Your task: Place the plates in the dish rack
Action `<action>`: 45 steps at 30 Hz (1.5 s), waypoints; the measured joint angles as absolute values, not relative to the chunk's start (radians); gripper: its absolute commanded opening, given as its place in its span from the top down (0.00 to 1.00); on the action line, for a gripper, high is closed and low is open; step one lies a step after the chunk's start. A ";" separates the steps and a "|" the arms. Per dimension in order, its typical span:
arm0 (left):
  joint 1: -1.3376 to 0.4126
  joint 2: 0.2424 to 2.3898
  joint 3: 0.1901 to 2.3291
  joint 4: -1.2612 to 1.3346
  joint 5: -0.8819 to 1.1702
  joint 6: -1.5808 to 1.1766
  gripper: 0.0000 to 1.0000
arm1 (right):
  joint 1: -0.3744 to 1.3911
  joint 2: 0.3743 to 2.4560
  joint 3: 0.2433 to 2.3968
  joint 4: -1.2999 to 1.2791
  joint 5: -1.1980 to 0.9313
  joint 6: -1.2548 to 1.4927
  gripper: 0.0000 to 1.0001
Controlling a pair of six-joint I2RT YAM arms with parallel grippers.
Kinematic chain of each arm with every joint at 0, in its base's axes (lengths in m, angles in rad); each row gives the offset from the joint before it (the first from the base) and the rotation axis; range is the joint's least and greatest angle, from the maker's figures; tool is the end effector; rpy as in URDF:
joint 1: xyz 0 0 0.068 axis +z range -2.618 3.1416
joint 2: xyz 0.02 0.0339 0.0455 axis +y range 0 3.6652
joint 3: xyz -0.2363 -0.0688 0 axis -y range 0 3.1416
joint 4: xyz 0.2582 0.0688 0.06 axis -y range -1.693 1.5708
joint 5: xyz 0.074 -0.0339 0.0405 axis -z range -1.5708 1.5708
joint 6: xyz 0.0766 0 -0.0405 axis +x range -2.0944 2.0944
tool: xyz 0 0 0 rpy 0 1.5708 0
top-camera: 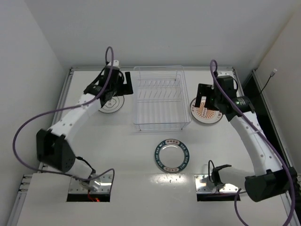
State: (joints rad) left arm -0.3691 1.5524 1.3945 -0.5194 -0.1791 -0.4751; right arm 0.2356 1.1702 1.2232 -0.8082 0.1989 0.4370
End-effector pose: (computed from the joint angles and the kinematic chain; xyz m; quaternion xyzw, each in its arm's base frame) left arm 0.3747 -0.1303 0.2748 -0.0862 0.8949 -0.1027 0.4256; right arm 0.2866 0.0532 0.3025 0.1310 0.9049 0.0442 0.4026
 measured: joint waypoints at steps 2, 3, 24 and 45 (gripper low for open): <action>-0.382 1.410 1.309 -0.448 -0.233 -0.457 0.08 | 0.209 1.200 1.231 -0.801 0.231 0.437 0.00; -0.385 1.347 1.266 -0.422 -0.263 -0.447 0.07 | 0.194 1.215 1.232 -0.796 0.239 0.437 0.00; -0.388 1.211 0.945 -0.297 -0.476 -0.405 0.05 | -0.572 1.515 0.802 -0.478 -0.377 0.607 0.21; -0.388 1.216 0.947 -0.307 -0.460 -0.403 0.05 | -0.504 1.846 1.023 -0.318 -0.414 0.736 1.00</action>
